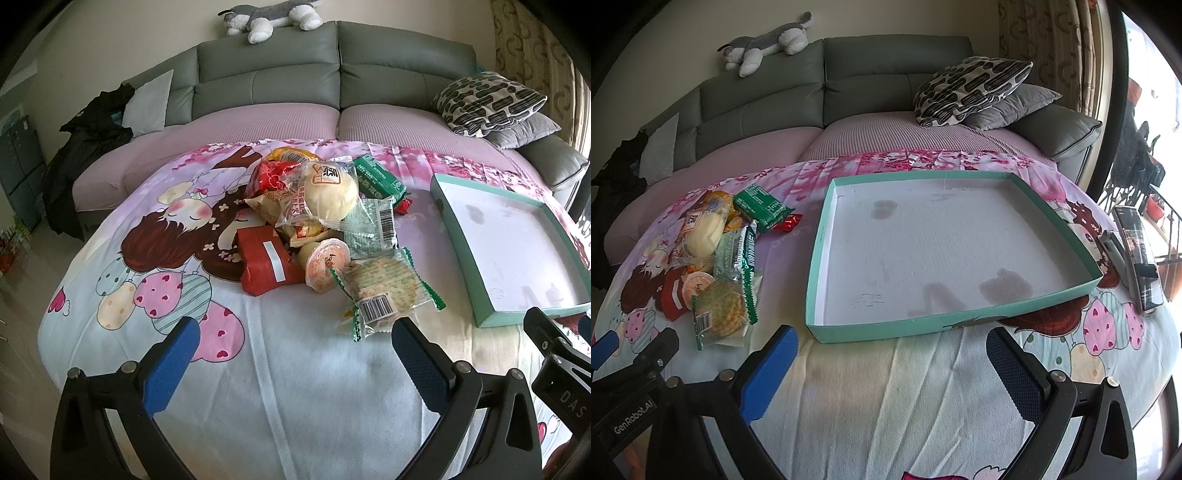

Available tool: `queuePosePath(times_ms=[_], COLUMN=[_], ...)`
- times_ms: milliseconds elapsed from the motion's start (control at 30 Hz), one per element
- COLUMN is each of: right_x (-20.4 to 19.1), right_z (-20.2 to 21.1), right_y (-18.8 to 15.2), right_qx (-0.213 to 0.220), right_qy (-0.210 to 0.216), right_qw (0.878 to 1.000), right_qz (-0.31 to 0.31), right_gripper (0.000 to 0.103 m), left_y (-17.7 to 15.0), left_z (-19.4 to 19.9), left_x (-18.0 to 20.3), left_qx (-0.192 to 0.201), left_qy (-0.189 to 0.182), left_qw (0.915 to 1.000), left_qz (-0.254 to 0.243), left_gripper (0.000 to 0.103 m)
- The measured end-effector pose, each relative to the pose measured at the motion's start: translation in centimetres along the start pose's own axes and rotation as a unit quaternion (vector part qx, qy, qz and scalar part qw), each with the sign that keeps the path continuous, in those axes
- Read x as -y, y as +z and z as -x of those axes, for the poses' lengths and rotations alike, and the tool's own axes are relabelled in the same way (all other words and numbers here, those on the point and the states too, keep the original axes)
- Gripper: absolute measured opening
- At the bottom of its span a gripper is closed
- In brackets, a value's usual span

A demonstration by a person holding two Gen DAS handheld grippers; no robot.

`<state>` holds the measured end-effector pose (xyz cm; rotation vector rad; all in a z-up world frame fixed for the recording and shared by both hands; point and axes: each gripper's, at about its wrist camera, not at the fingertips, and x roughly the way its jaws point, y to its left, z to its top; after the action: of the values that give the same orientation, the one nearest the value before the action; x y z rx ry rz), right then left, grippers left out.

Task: Organize snacks

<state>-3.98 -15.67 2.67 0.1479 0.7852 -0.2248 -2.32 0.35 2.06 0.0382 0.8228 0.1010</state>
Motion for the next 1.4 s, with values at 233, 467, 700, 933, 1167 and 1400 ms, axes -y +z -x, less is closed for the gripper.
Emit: queuePosePath(times_ms=[233, 467, 700, 933, 1167, 1400], right_x=[0.0, -0.1, 0.1, 0.1, -0.7, -3.1], right_z=[0.0, 0.0, -0.1, 0.0, 0.9, 0.2], right_y=[0.0, 0.0, 0.0, 0.0, 0.6, 3.8], right_qx=[0.0, 0.0, -0.001, 0.002, 0.022, 0.014], right_qy=[0.0, 0.0, 0.0, 0.001, 0.016, 0.045], right_qw=[1.0, 1.0, 1.0, 1.0, 0.999, 0.999], right_qz=[0.0, 0.0, -0.002, -0.003, 0.018, 0.026], right_gripper=[0.103, 0.103, 0.103, 0.103, 0.103, 0.103], left_y=[0.0, 0.0, -0.4, -0.3, 0.4, 5.1], left_z=[0.0, 0.0, -0.2, -0.2, -0.2, -1.0], left_x=[0.0, 0.0, -0.6, -1.0, -2.9, -4.7], left_qx=[0.0, 0.0, -0.003, -0.007, -0.012, -0.044], left_qy=[0.0, 0.0, -0.002, -0.003, -0.016, -0.012], left_qw=[1.0, 1.0, 0.9999, 0.9997, 0.998, 0.9976], left_qz=[0.0, 0.0, 0.01, 0.024, 0.06, 0.053], left_gripper=[0.103, 0.103, 0.103, 0.103, 0.103, 0.103])
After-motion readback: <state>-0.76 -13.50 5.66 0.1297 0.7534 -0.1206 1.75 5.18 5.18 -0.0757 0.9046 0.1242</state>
